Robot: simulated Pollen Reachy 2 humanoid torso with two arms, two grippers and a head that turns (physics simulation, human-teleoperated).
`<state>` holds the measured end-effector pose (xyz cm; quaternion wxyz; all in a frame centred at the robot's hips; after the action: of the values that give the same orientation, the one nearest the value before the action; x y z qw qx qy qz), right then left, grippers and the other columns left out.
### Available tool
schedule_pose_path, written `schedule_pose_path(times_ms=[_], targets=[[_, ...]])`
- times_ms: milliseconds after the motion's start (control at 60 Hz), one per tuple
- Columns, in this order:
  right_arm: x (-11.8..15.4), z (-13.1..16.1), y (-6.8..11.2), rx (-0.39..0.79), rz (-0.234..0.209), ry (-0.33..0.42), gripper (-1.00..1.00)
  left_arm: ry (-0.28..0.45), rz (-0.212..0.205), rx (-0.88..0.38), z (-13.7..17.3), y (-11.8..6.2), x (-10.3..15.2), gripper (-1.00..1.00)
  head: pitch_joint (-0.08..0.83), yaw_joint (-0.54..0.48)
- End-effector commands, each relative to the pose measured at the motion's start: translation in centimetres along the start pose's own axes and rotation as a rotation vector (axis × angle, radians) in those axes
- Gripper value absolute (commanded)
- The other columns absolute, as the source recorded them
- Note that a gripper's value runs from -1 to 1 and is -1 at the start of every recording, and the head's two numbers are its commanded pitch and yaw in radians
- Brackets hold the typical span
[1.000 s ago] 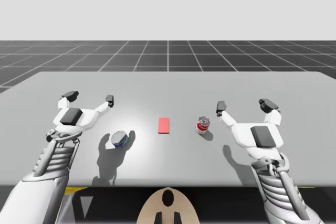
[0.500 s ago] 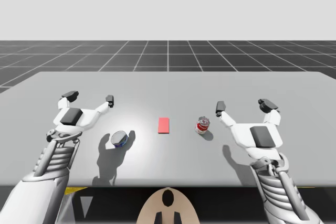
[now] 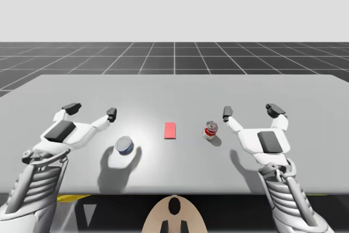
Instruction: Look at the card. If it is red, pick the object on the left. If it is green, pick the object on the right.
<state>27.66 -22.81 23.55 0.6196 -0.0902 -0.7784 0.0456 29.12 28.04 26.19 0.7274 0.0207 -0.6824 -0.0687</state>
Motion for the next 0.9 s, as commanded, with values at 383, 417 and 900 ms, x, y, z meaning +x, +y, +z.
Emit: schedule_pose_path(times_ms=[383, 417, 900], targets=[[-0.3, 0.0, 0.5, 0.008, -0.009, 0.009, -1.00, 0.300, -0.013, -0.148, 8.0, -2.8, -7.8, -1.00, 0.731, 0.36], [-0.3, 0.0, 0.5, 0.008, -0.008, 0.009, -1.00, 0.321, 0.014, -0.148, 8.1, -3.2, -8.7, -1.00, 0.730, 0.36], [-0.3, 0.0, 0.5, 0.020, -0.007, 0.013, -1.00, 0.442, 0.050, -0.113, 3.8, -6.6, -10.2, -1.00, 0.712, 0.40]])
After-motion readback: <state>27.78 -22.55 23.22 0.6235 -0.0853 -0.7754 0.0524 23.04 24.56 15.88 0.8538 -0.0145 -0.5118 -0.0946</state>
